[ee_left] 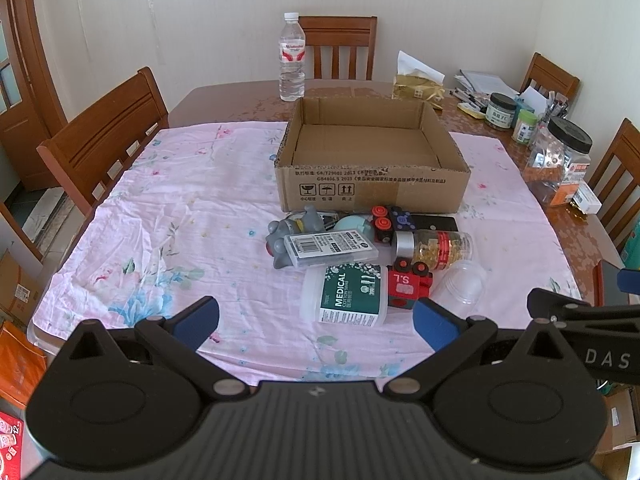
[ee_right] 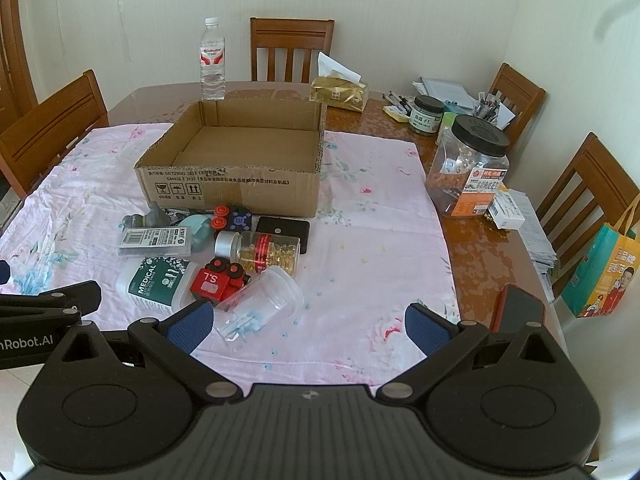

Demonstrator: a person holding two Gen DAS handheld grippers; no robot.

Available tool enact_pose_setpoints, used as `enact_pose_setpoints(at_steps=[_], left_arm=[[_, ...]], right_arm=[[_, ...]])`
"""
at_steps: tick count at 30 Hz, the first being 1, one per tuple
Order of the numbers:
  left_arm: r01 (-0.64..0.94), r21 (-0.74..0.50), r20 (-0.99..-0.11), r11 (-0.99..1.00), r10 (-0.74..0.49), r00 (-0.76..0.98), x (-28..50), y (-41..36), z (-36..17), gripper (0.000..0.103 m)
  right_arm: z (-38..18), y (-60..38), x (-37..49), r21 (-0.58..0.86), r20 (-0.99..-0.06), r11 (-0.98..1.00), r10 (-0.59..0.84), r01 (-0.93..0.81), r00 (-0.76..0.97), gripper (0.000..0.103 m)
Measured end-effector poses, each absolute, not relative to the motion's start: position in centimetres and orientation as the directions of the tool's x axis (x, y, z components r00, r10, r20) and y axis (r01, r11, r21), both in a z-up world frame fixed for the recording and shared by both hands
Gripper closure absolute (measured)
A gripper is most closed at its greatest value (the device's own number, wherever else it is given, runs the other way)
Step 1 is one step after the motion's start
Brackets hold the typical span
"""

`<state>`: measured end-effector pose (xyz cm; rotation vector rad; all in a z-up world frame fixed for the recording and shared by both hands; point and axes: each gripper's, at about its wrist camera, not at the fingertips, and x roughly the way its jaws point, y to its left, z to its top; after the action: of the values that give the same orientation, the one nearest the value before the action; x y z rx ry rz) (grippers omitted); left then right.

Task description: Organize rigid objects

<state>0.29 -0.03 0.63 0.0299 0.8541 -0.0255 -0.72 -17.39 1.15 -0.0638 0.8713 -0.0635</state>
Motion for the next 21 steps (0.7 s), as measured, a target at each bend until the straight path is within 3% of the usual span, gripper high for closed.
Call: enact_pose_setpoints(at_steps=[21], left_arm=[[0.079,-0.006,-0.718,0.997,-0.059,0.694,1.1,-0.3,-0.9,0.001]], right_arm=[[0.5,-17.9,-0.4,-0.03,-0.736,1.0,-0.019,-0.005,0.677,0.0]])
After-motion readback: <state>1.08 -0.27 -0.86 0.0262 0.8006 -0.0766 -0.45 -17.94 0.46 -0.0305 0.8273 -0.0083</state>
